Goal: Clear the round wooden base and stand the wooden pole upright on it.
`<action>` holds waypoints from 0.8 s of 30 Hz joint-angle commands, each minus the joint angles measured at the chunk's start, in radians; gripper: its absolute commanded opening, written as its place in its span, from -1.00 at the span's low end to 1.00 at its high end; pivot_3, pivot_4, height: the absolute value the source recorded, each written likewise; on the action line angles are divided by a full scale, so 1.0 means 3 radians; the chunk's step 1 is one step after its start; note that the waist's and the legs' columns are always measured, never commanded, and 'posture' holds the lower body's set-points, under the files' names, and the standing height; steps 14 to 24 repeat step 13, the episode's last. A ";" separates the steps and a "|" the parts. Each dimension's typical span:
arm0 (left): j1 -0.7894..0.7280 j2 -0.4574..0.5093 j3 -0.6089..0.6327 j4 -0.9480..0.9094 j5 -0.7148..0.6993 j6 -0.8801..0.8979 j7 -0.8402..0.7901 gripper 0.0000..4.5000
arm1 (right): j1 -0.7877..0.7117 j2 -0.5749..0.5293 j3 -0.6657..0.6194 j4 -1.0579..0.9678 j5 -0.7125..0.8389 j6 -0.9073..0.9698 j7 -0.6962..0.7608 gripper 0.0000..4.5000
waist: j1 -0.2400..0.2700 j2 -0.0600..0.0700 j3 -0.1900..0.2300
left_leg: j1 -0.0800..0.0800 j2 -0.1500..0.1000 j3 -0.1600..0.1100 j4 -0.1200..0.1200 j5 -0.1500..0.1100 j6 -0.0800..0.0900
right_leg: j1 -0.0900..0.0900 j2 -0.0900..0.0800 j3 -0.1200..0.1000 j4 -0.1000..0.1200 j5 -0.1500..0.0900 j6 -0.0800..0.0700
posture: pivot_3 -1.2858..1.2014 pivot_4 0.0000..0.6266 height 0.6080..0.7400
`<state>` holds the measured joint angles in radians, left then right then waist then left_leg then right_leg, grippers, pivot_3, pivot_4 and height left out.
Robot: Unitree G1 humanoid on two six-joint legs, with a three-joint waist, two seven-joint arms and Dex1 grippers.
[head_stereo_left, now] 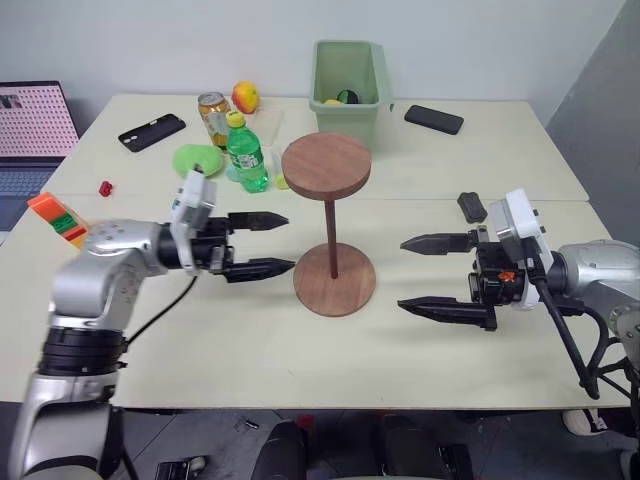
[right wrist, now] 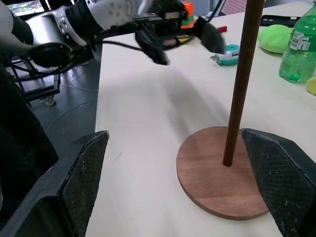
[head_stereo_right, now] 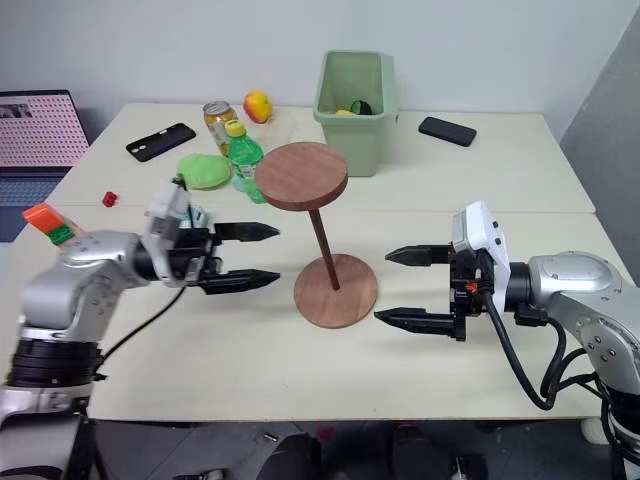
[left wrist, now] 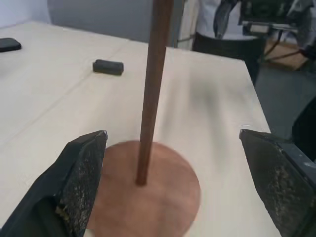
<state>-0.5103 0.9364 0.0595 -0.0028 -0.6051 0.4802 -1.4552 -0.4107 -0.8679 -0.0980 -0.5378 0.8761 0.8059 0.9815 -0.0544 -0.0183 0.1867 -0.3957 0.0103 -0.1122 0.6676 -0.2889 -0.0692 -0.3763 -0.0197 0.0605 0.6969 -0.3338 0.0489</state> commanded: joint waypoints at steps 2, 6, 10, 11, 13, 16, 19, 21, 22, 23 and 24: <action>-0.0120 0.0474 0.0235 -0.0198 -0.0250 0.0299 -0.0367 0.99 | 0.0038 -0.0161 -0.0129 0.0063 -0.0066 -0.0146 0.0181 1.00 | 0.0010 0.0002 0.0001 | 0.0000 0.0000 0.0001 -0.0006 0.0000 0.0000 | -0.0002 0.0000 0.0000 -0.0002 0.0000 0.0000 | 0.03 -0.52 1.00; -0.0017 0.0680 0.0337 -0.0305 -0.0303 0.0282 -0.0503 0.99 | 0.0061 -0.0283 -0.0144 0.0163 -0.0166 -0.0203 0.0261 1.00 | 0.0014 0.0003 0.0001 | -0.0001 0.0001 0.0002 -0.0006 0.0000 0.0000 | -0.0004 0.0000 0.0000 -0.0002 0.0000 0.0000 | 0.03 -0.52 1.00; 0.0153 0.0781 0.0431 -0.0412 -0.0310 0.0235 -0.0525 0.99 | 0.0045 -0.0441 -0.0162 0.0272 -0.0242 -0.0253 0.0388 1.00 | -0.0002 0.0004 0.0002 | 0.0000 0.0002 0.0005 -0.0009 0.0000 0.0001 | -0.0007 0.0001 0.0003 0.0000 0.0000 0.0000 | 0.03 -0.52 1.00; 0.0184 0.0781 0.0451 -0.0424 -0.0323 0.0246 -0.0524 0.99 | 0.0040 -0.0462 -0.0160 0.0293 -0.0256 -0.0262 0.0412 1.00 | -0.0003 0.0004 0.0002 | 0.0000 0.0003 0.0006 -0.0009 0.0000 0.0001 | -0.0007 0.0001 0.0004 0.0000 0.0000 0.0000 | 0.03 -0.52 1.00; 0.0222 0.0781 0.0476 -0.0443 -0.0339 0.0265 -0.0521 0.99 | 0.0035 -0.0483 -0.0155 0.0315 -0.0269 -0.0276 0.0442 1.00 | -0.0004 0.0004 0.0002 | 0.0000 0.0003 0.0006 -0.0009 0.0000 0.0001 | -0.0008 0.0002 0.0004 0.0000 0.0000 0.0000 | 0.03 -0.52 1.00; 0.0222 0.0781 0.0476 -0.0443 -0.0339 0.0265 -0.0521 0.99 | 0.0035 -0.0483 -0.0155 0.0315 -0.0269 -0.0276 0.0442 1.00 | -0.0004 0.0004 0.0002 | 0.0000 0.0003 0.0006 -0.0009 0.0000 0.0001 | -0.0008 0.0002 0.0004 0.0000 0.0000 0.0000 | 0.03 -0.52 1.00; 0.0222 0.0781 0.0476 -0.0443 -0.0339 0.0265 -0.0521 0.99 | 0.0035 -0.0483 -0.0155 0.0315 -0.0269 -0.0276 0.0442 1.00 | -0.0004 0.0004 0.0002 | 0.0000 0.0003 0.0006 -0.0009 0.0000 0.0001 | -0.0008 0.0002 0.0004 0.0000 0.0000 0.0000 | 0.03 -0.52 1.00; 0.0222 0.0781 0.0476 -0.0443 -0.0339 0.0265 -0.0521 0.99 | 0.0035 -0.0483 -0.0155 0.0315 -0.0269 -0.0276 0.0442 1.00 | -0.0004 0.0004 0.0002 | 0.0000 0.0003 0.0006 -0.0009 0.0000 0.0001 | -0.0008 0.0002 0.0004 0.0000 0.0000 0.0000 | 0.03 -0.52 1.00; 0.0222 0.0781 0.0476 -0.0443 -0.0339 0.0265 -0.0521 0.99 | 0.0035 -0.0483 -0.0155 0.0315 -0.0269 -0.0276 0.0442 1.00 | -0.0004 0.0004 0.0002 | 0.0000 0.0003 0.0006 -0.0009 0.0000 0.0001 | -0.0008 0.0002 0.0004 0.0000 0.0000 0.0000 | 0.03 -0.52 1.00; 0.0222 0.0781 0.0476 -0.0443 -0.0339 0.0265 -0.0521 0.99 | 0.0035 -0.0483 -0.0155 0.0315 -0.0269 -0.0276 0.0442 1.00 | -0.0004 0.0004 0.0002 | 0.0000 0.0003 0.0006 -0.0009 0.0000 0.0001 | -0.0008 0.0002 0.0004 0.0000 0.0000 0.0000 | 0.03 -0.52 1.00; 0.0222 0.0781 0.0476 -0.0443 -0.0339 0.0265 -0.0521 0.99 | 0.0035 -0.0483 -0.0155 0.0315 -0.0269 -0.0276 0.0442 1.00 | -0.0004 0.0004 0.0002 | 0.0000 0.0003 0.0006 -0.0009 0.0000 0.0001 | -0.0008 0.0002 0.0004 0.0000 0.0000 0.0000 | 0.03 -0.52 1.00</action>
